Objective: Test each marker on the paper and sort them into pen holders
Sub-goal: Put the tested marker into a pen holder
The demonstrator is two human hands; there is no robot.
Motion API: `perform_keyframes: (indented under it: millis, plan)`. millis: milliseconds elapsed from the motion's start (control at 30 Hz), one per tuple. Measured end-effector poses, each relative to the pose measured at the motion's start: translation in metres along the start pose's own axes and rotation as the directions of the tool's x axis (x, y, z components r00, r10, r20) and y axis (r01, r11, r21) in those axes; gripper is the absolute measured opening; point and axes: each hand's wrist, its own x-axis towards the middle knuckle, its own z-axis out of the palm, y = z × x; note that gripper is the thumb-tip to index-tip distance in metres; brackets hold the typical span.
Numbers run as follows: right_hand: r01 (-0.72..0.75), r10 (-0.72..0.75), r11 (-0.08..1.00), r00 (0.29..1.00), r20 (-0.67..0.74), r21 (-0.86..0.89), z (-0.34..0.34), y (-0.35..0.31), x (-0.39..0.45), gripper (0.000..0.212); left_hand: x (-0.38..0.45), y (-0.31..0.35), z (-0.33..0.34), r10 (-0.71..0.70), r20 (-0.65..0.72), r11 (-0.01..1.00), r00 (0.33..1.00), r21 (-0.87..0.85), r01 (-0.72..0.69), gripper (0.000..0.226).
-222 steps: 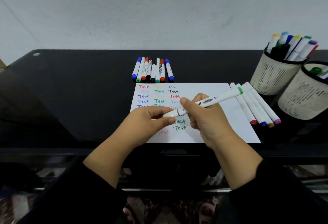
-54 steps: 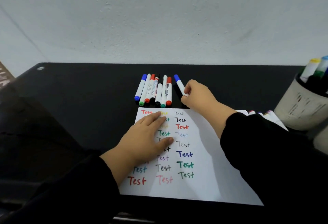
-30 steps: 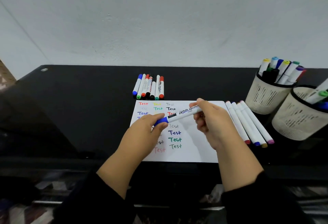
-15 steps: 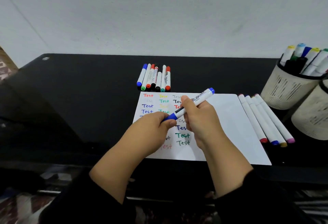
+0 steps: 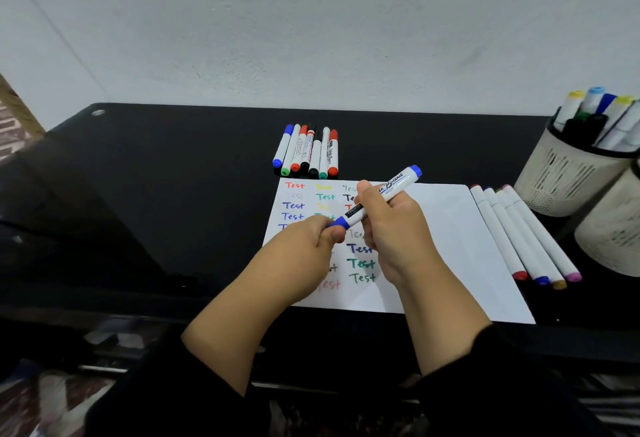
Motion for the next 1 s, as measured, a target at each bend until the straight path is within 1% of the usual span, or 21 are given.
perform_keyframes:
  millis: [67,133,267,400,467,533,600,633,667,700,733,800,867,933,1000]
  plan:
    - [-0.005,0.005,1.0,0.999,-0.042,0.0,0.002,0.0,0.001,0.027,-0.002,0.002,0.002,0.035,-0.061,0.998,0.998,0.053,-0.032,0.033]
    - [-0.007,0.007,1.0,0.998,-0.064,-0.001,0.004,0.0,0.003,0.026,-0.004,0.002,0.004,0.045,-0.073,0.999,0.996,0.02,-0.044,0.033]
    - [-0.009,0.008,0.999,1.0,0.025,0.046,0.005,0.001,0.002,0.025,-0.006,-0.002,-0.002,-0.007,0.015,0.978,1.0,-0.209,0.01,0.033]
    - [-0.007,0.002,0.998,0.997,0.072,0.064,0.008,0.001,0.002,0.026,-0.009,-0.008,-0.008,-0.017,0.086,0.928,0.996,-0.369,0.047,0.037]
    - [-0.011,0.003,0.997,0.996,0.094,0.082,0.011,0.003,0.001,0.026,-0.01,-0.008,-0.009,-0.039,0.148,0.862,0.988,-0.496,0.108,0.038]
    - [-0.015,0.0,0.99,0.995,0.101,0.144,0.01,0.003,0.006,0.026,-0.014,-0.009,-0.013,-0.05,0.234,0.743,0.971,-0.641,0.192,0.039]
    - [-0.035,0.026,0.948,0.999,0.033,0.315,-0.001,-0.002,0.016,0.028,-0.023,-0.017,-0.017,-0.024,0.305,0.647,0.952,-0.721,0.247,0.038]
    - [-0.03,0.036,0.924,0.999,-0.008,0.38,-0.011,-0.005,0.023,0.029,-0.028,-0.022,-0.018,-0.01,0.311,0.621,0.95,-0.742,0.25,0.038]
    - [-0.018,0.034,0.917,0.999,-0.032,0.398,-0.02,-0.007,0.027,0.028,-0.031,-0.027,-0.02,-0.017,0.297,0.612,0.955,-0.752,0.245,0.038]
    - [-0.014,0.031,0.926,0.999,-0.039,0.378,-0.025,-0.007,0.029,0.028,-0.032,-0.032,-0.022,-0.042,0.27,0.625,0.962,-0.744,0.237,0.038]
    - [-0.019,0.031,0.938,0.999,-0.03,0.346,-0.027,-0.007,0.03,0.028,-0.03,-0.035,-0.023,-0.073,0.233,0.665,0.97,-0.714,0.221,0.038]
    - [-0.046,0.047,0.953,0.999,0.002,0.299,-0.021,-0.002,0.027,0.029,-0.024,-0.036,-0.023,-0.103,0.155,0.795,0.983,-0.581,0.175,0.036]
    - [-0.063,0.058,0.955,0.998,0.026,0.289,-0.014,0.002,0.025,0.029,-0.018,-0.032,-0.019,-0.095,0.098,0.891,0.991,-0.436,0.128,0.032]
    - [-0.074,0.068,0.955,0.997,0.031,0.288,-0.011,0.001,0.023,0.029,-0.015,-0.03,-0.015,-0.085,0.045,0.935,0.995,-0.342,0.096,0.029]
    - [-0.078,0.074,0.953,0.997,0.027,0.293,-0.012,0.001,0.022,0.028,-0.014,-0.028,-0.012,-0.08,0.01,0.949,0.997,-0.306,0.079,0.026]
